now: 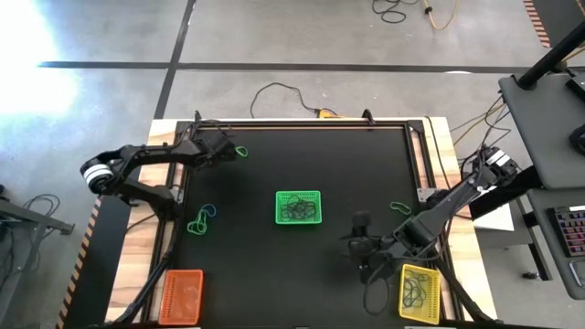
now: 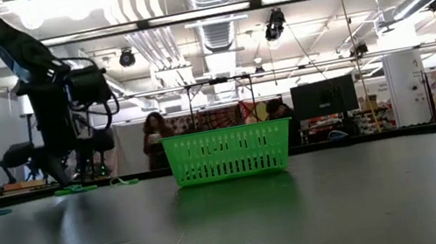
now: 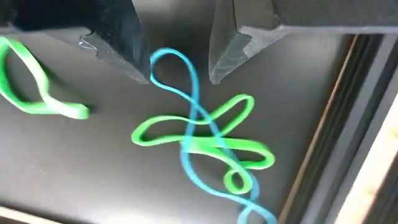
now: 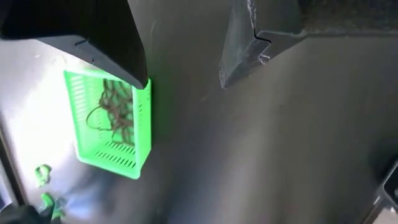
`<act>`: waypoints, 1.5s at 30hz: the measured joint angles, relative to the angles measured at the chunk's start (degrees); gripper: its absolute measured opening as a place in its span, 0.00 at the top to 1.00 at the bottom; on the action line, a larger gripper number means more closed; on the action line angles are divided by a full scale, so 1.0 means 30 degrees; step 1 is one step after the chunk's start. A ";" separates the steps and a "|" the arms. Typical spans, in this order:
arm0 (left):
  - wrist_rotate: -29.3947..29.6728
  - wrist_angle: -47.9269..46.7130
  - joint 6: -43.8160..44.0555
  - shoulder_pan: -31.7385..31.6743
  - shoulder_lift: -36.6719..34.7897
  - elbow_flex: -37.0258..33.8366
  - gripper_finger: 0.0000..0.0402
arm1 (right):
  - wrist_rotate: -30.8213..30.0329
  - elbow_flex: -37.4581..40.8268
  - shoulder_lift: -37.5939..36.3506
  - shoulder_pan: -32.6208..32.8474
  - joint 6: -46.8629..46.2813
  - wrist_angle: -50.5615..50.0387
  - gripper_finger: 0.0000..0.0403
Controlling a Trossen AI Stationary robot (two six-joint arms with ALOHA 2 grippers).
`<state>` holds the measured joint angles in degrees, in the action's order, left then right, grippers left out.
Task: Sort rubber bands into baskets
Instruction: Put the blue rubber band into the yellow basket
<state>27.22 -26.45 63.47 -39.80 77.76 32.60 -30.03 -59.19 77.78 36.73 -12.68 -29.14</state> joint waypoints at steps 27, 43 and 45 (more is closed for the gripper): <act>0.1108 0.2652 0.0826 0.0097 0.2649 -0.0119 0.98 | -0.0040 0.1346 0.0000 0.0420 -0.0600 0.1960 0.51; -0.0056 -0.1695 -0.5954 0.5931 -0.3811 -0.0162 1.00 | -0.0025 0.1346 0.0000 0.0249 -0.0060 0.2454 0.52; -0.0059 -0.1719 -0.5781 0.7558 -0.4444 -0.0162 1.00 | -0.0040 0.1346 0.0000 0.0241 -0.0060 0.2686 0.52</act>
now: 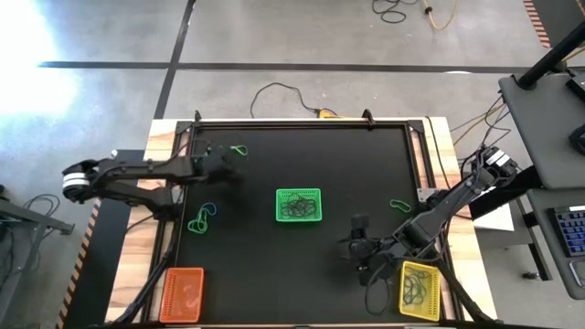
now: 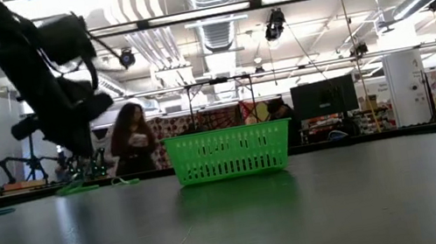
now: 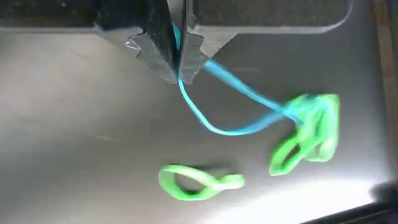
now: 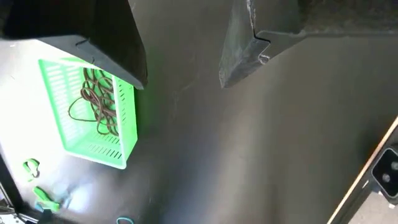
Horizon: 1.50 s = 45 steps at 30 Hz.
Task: Sort rubber bands into baskets
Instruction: Put the blue rubber band into the yellow basket
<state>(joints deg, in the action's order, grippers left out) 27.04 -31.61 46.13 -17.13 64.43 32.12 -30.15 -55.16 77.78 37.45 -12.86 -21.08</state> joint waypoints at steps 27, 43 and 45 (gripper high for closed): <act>-0.3062 1.4145 -0.2747 1.5853 0.3850 0.1208 1.00 | -0.0016 0.0023 0.0448 -0.0029 0.0163 0.0249 0.51; -0.2676 0.7839 -1.0044 1.5304 1.3759 1.4237 1.00 | -0.0657 0.0036 0.4555 -0.0029 0.2758 0.8833 0.55; -0.2530 0.7037 -1.0208 1.5223 1.4325 1.5217 1.00 | 0.0598 0.0006 0.4627 -0.0029 0.2688 0.8817 0.57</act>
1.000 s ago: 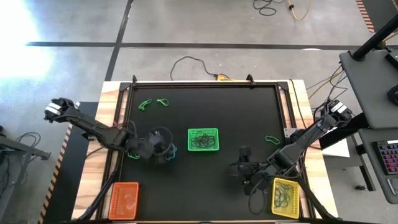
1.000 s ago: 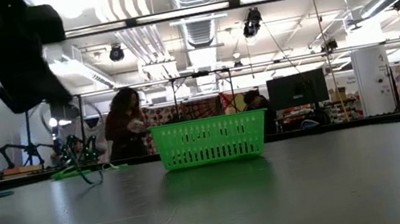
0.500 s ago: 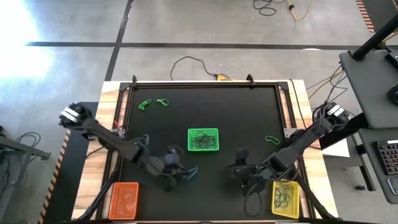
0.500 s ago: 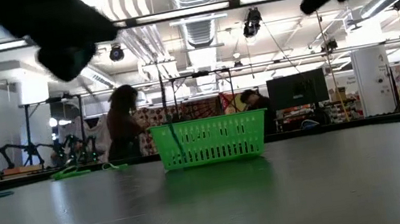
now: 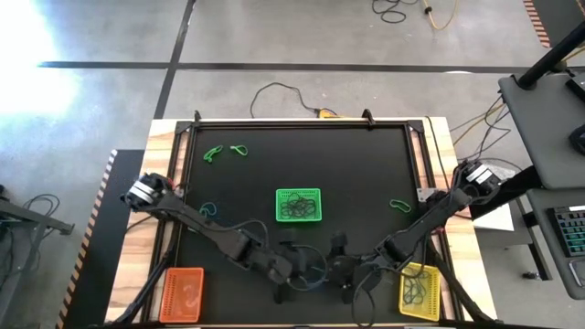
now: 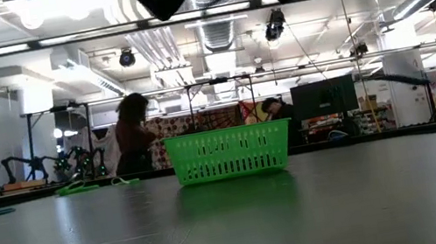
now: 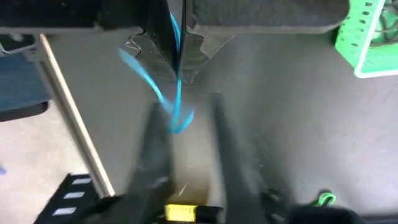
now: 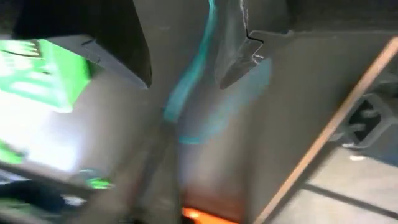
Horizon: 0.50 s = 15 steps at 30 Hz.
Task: Sort rubber bands into baskets
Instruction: Put the blue rubber band into the yellow basket
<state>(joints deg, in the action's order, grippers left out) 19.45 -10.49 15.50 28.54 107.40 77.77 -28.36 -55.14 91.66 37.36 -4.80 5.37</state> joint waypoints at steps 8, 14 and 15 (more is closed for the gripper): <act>0.0262 -0.0960 -0.1173 -0.0229 0.1006 0.1693 1.00 | 0.0086 -0.0232 0.0185 -0.0033 -0.0698 -0.0112 0.64; 0.0061 -0.2201 -0.1029 -0.0229 0.0974 0.1710 1.00 | -0.0182 -0.0247 -0.0295 -0.0175 -0.1316 -0.2211 0.69; -0.0084 -0.2508 -0.0806 -0.0246 0.0994 0.1645 1.00 | -0.0178 -0.0227 -0.0407 -0.0175 -0.1730 -0.2881 0.69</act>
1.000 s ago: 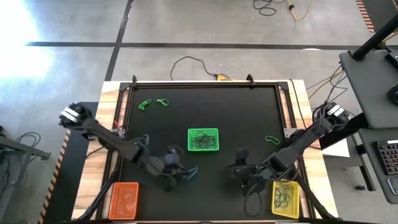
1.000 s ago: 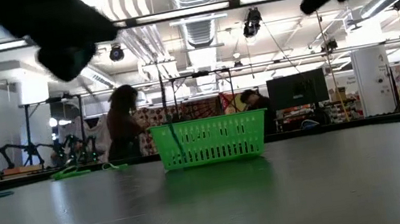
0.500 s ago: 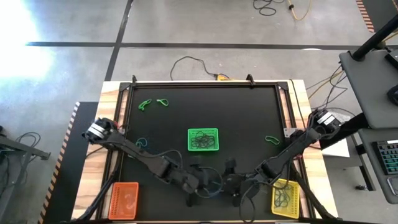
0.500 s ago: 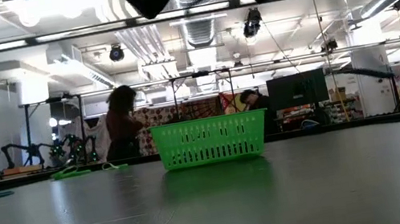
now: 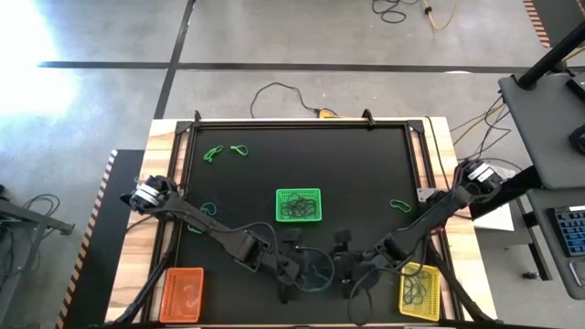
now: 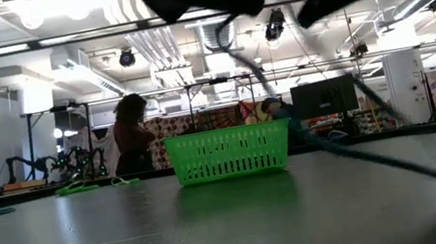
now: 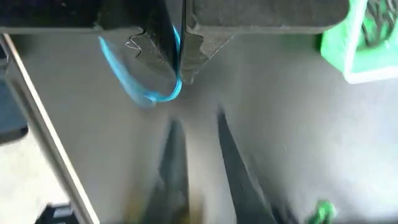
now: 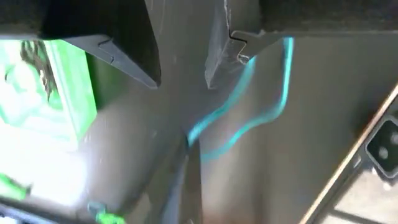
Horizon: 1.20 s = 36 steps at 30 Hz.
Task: Sort rubber bands into baskets
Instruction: Put the blue rubber band into the yellow basket
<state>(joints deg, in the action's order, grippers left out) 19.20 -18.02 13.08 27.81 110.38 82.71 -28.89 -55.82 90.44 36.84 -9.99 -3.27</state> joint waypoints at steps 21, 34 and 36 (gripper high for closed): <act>-0.1538 -0.0345 0.0642 -0.1200 0.3186 -0.0083 0.91 | 0.0218 0.0854 0.2480 -0.0080 -0.4141 0.0275 0.48; 0.0650 -0.5033 0.1850 -0.0980 0.2061 -0.0414 0.54 | 0.0337 0.0446 0.6003 -0.0066 -0.4487 0.3205 0.47; 0.2151 -0.5121 0.2425 -0.0743 0.1526 -0.1086 0.52 | 0.0422 0.0446 0.6074 -0.0066 -0.4747 0.3199 0.52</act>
<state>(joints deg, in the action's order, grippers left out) 25.65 -33.38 20.36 25.58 114.96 79.45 -27.62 -54.48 108.66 36.64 -24.23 6.33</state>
